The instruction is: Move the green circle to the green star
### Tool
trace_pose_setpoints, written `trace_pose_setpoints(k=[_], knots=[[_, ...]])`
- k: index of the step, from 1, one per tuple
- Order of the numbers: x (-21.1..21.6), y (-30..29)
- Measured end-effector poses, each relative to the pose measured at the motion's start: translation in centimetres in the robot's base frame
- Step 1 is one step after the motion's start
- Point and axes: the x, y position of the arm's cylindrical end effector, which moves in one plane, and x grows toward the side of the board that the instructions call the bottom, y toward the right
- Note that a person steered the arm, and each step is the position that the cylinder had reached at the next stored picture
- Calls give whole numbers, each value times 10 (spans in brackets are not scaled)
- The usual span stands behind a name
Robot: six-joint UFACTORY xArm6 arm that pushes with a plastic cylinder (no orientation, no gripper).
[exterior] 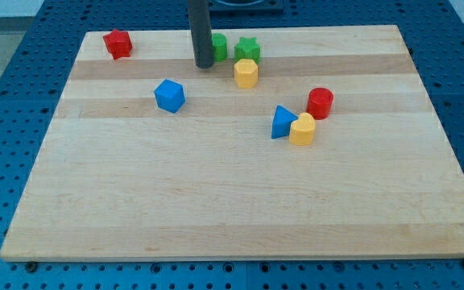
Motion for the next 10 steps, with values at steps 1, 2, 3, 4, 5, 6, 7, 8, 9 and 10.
trace_pose_setpoints(k=[1, 2, 3, 4, 5, 6, 7, 8, 9, 10], knots=[[-9, 1], [-14, 2], [-15, 2], [-15, -8], [-15, -8], [-15, -8], [-15, -8], [-18, -9], [-19, -18], [-32, -18]])
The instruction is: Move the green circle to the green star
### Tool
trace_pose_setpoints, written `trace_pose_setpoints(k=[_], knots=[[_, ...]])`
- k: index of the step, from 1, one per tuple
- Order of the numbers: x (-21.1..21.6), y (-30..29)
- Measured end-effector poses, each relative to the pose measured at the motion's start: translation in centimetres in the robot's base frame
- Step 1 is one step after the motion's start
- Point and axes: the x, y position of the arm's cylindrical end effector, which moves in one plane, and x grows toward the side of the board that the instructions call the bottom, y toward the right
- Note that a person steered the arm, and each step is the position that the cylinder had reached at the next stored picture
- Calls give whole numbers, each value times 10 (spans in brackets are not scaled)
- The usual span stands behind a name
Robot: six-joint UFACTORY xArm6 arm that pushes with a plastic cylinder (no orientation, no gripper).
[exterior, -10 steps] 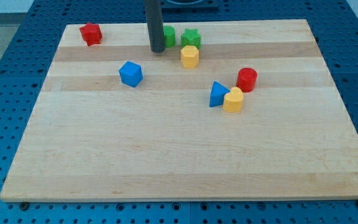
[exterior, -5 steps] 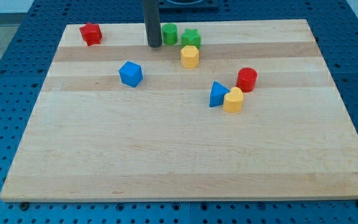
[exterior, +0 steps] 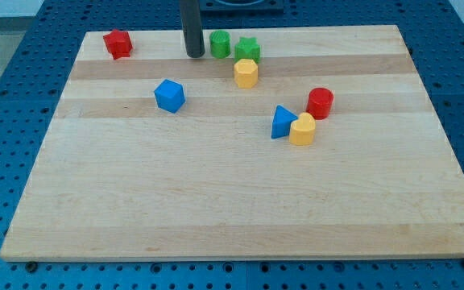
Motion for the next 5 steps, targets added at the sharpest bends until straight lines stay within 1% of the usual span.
trace_pose_setpoints(k=[1, 2, 5], knots=[[-10, 0], [-8, 1], [-8, 33]])
